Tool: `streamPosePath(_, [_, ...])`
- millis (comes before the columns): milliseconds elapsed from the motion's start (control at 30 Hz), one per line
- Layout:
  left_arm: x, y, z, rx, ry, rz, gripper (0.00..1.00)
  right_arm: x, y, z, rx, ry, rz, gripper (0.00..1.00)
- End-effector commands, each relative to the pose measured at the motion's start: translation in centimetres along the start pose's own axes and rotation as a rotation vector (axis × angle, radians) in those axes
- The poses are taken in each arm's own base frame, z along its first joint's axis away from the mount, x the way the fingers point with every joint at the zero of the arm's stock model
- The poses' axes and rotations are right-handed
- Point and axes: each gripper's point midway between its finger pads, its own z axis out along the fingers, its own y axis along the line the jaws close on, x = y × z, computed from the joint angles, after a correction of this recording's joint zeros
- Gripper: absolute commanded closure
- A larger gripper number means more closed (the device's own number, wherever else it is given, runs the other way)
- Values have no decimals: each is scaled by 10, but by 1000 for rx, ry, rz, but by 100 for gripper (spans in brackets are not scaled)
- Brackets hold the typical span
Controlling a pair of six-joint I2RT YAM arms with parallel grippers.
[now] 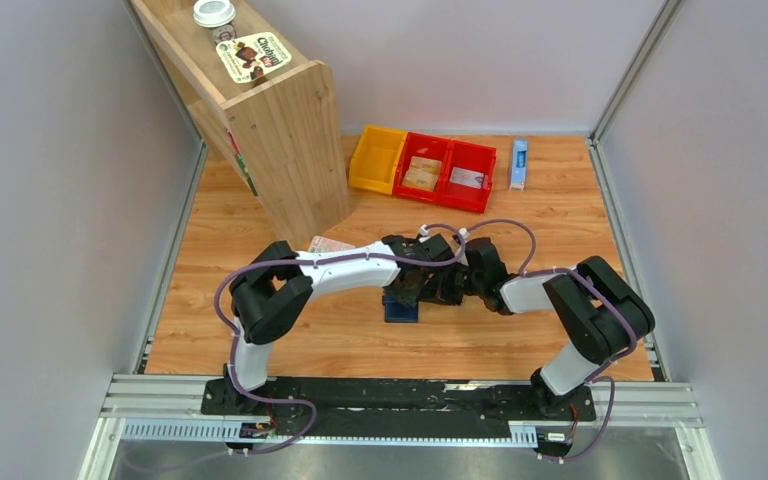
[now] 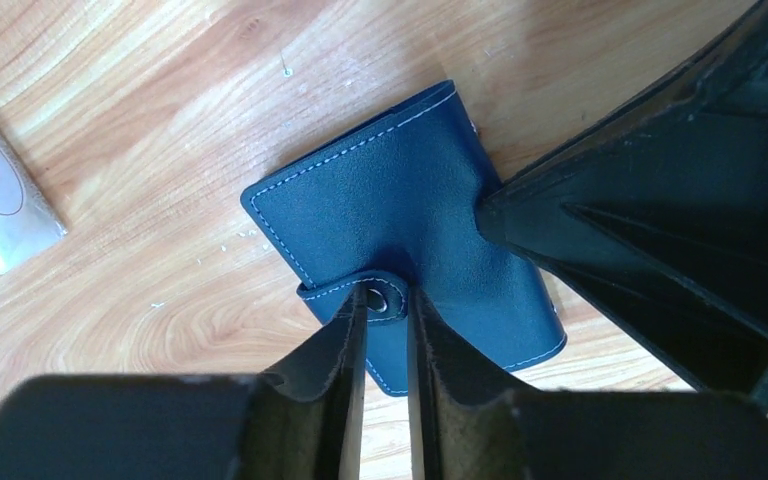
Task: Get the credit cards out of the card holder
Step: Open the card holder at the center of the board.
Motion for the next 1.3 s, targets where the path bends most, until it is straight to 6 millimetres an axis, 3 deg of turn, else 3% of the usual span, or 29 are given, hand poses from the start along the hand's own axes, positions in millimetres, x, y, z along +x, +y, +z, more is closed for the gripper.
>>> streamPosePath(0, [14, 14, 11, -83, 37, 35, 83, 27, -47, 1, 183, 63, 37, 100])
streamPosePath(33, [11, 16, 7, -88, 22, 31, 98, 28, -47, 0, 186, 64, 36, 100])
streamPosePath(67, [10, 18, 5, -91, 12, 27, 100, 27, -47, 0, 188, 64, 35, 100])
streamPosePath(333, [-12, 42, -46, -24, -224, -131, 100, 23, -50, -3, 226, 59, 6, 100])
streamPosePath(600, [10, 65, -47, 126, -304, -347, 100, 4, -35, -7, 253, 25, -64, 98])
streamPosePath(633, [13, 67, -45, 128, -303, -359, 100, 1, -32, -7, 257, 19, -79, 94])
streamPosePath(733, [2, 67, -68, 184, -384, -374, 100, -6, -23, -13, 268, 2, -101, 60])
streamPosePath(833, [-14, 68, -96, 231, -468, -363, 100, -17, -11, -23, 275, -43, -125, 38])
streamPosePath(900, [-27, 62, -116, 289, -518, -343, 100, -29, -3, -34, 291, -99, -148, 29])
streamPosePath(1067, [-56, 31, -148, 474, -562, -324, 100, -48, 9, -59, 328, -209, -193, 18])
streamPosePath(1200, [-59, 16, -146, 534, -531, -323, 100, -49, 13, -69, 319, -241, -203, 16])
streamPosePath(1267, [-54, 19, -139, 521, -512, -350, 100, -43, 18, -69, 283, -226, -208, 16])
